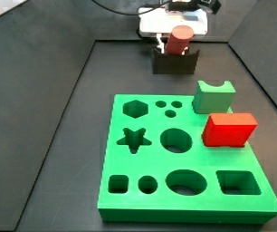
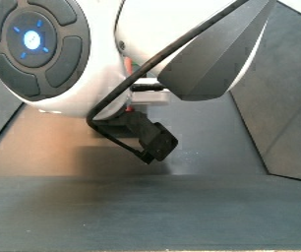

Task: Pick up the oval object. Move up. Place the oval object on the fixture. Regrasp the oval object. Move to above the board. Insert the oval object.
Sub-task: Place the oval object on the fixture, then regrasp the oval object.

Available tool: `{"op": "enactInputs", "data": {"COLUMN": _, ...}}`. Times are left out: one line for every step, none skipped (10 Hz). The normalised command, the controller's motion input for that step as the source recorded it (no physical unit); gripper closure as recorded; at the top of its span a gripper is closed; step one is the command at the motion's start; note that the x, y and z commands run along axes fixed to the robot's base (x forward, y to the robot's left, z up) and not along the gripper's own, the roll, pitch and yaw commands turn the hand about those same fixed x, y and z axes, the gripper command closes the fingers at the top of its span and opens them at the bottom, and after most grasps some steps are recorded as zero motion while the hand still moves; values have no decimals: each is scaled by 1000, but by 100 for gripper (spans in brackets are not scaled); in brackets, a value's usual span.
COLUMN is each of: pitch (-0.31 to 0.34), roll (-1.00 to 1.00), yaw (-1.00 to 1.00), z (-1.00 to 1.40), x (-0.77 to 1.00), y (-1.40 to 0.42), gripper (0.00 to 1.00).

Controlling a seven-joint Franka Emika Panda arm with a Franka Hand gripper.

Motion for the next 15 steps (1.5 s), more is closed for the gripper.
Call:
{"op": "enactInputs", "data": {"pitch": 0, "roll": 0, "yaw": 0, "z": -167, "x": 0, "y": -500, "gripper": 100}}
{"op": "enactInputs", "data": {"pitch": 0, "roll": 0, "yaw": 0, "z": 0, "x": 0, "y": 0, "gripper": 0}}
{"op": "enactInputs", "data": {"pitch": 90, "roll": 45, "yaw": -35, "z": 1000, "x": 0, "y": 0, "gripper": 0}}
{"op": "enactInputs", "data": {"pitch": 93, "roll": 46, "yaw": -32, "z": 1000, "x": -3, "y": -2, "gripper": 0}}
{"op": "enactInputs", "data": {"pitch": 95, "roll": 69, "yaw": -34, "z": 1000, "x": -20, "y": -6, "gripper": 0}}
{"op": "enactInputs", "data": {"pitch": 85, "roll": 78, "yaw": -40, "z": 1000, "x": -26, "y": -9, "gripper": 0}}
{"op": "enactInputs", "data": {"pitch": 64, "roll": 73, "yaw": -49, "z": 1000, "x": -37, "y": -7, "gripper": 0}}
{"op": "enactInputs", "data": {"pitch": 57, "roll": 68, "yaw": -52, "z": 967, "x": -40, "y": -5, "gripper": 0}}
{"op": "enactInputs", "data": {"pitch": 47, "roll": 65, "yaw": -52, "z": 733, "x": -38, "y": -5, "gripper": 0}}
{"op": "enactInputs", "data": {"pitch": 39, "roll": 60, "yaw": -49, "z": 560, "x": -31, "y": -3, "gripper": 0}}
{"op": "enactInputs", "data": {"pitch": 27, "roll": 54, "yaw": -41, "z": 319, "x": -33, "y": -2, "gripper": 0}}
{"op": "enactInputs", "data": {"pitch": 15, "roll": -12, "yaw": -69, "z": 0, "x": -1000, "y": 0, "gripper": 0}}
{"op": "enactInputs", "data": {"pitch": -30, "roll": -29, "yaw": -71, "z": -49, "x": -1000, "y": -3, "gripper": 0}}
{"op": "enactInputs", "data": {"pitch": -52, "roll": -12, "yaw": -76, "z": -27, "x": -1000, "y": 1, "gripper": 0}}
{"op": "enactInputs", "data": {"pitch": -70, "roll": 24, "yaw": -56, "z": 1, "x": -1000, "y": -6, "gripper": 0}}
